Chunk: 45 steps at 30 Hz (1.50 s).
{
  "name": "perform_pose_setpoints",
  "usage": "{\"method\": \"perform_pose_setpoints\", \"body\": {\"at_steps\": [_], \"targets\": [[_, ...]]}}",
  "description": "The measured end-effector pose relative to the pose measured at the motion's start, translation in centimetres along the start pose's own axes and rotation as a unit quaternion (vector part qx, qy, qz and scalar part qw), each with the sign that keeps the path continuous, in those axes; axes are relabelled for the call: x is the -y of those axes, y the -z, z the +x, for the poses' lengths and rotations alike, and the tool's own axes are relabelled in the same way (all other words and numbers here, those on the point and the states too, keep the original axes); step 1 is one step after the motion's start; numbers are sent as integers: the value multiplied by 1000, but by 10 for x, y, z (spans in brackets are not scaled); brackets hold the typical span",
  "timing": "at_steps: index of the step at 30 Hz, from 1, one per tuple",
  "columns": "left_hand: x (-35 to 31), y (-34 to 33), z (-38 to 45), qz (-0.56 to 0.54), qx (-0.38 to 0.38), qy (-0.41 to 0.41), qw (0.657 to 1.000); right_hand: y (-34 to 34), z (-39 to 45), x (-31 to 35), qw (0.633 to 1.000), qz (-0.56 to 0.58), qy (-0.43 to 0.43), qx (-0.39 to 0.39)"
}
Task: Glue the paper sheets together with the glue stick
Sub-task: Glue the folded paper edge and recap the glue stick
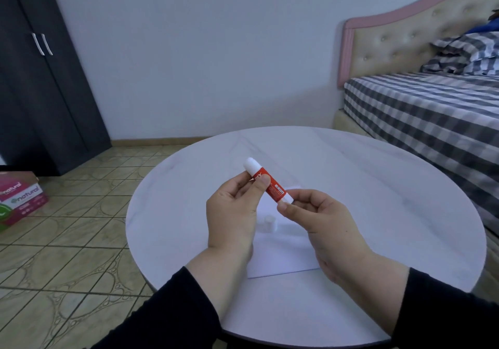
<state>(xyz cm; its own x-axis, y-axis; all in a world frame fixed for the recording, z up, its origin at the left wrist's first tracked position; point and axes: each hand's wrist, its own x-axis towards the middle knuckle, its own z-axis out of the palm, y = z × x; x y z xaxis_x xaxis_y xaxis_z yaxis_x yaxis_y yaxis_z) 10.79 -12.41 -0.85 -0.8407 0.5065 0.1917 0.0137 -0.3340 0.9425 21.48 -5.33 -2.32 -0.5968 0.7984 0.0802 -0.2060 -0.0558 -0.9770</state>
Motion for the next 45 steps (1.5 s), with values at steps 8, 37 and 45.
{"method": "perform_pose_setpoints", "body": {"at_steps": [8,37,45], "targets": [[-5,-1,5,14,-44,-15,999,-21,-1,-4,998,2,26,-56],[-22,15,8,-46,2,33,998,-28,0,11,995,-88,11,37],[-23,18,11,-50,11,23,998,-27,2,12,996,-56,-20,60]]}}
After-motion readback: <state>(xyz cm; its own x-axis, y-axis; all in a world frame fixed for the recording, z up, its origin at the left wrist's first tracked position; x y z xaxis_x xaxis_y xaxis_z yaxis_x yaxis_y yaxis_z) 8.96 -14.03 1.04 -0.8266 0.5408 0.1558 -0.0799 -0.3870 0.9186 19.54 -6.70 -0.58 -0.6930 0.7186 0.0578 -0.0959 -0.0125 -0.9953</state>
